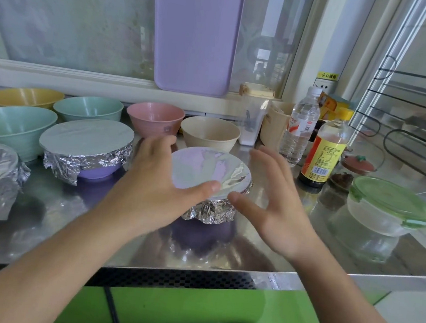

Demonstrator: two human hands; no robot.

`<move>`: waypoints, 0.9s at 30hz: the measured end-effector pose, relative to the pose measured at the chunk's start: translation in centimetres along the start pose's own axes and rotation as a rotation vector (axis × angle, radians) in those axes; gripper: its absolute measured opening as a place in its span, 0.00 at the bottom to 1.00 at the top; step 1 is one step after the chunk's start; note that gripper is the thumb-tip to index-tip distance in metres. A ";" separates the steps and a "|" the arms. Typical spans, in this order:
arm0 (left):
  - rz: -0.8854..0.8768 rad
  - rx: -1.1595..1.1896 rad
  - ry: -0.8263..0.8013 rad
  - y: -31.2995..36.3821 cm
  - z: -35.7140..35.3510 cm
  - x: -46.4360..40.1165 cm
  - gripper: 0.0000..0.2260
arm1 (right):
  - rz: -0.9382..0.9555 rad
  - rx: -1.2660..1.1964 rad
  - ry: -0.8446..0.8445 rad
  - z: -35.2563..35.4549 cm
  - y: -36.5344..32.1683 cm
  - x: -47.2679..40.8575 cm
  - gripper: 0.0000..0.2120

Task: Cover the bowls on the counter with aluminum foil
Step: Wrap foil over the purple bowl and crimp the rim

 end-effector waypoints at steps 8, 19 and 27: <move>-0.121 -0.004 -0.210 -0.3 -0.7 -1.8 0.34 | -0.037 -0.080 -0.299 -0.5 0.2 -1.8 0.27; -0.124 -0.299 -0.446 0.5 0.1 -2.7 0.74 | 0.191 0.100 0.059 -0.8 -0.9 1.6 0.19; -0.128 -0.268 -0.349 0.0 -1.2 -2.8 0.71 | 0.142 -0.093 0.138 -0.8 0.8 1.9 0.21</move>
Point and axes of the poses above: each hand's wrist, its own x-axis away from the middle knuckle, its own z-axis out of the back of the hand, y = z × x, the point moved 2 cm from there along -x, towards the middle knuckle, and after that the axes turned 13 degrees about -x, right-handed, at the moved point
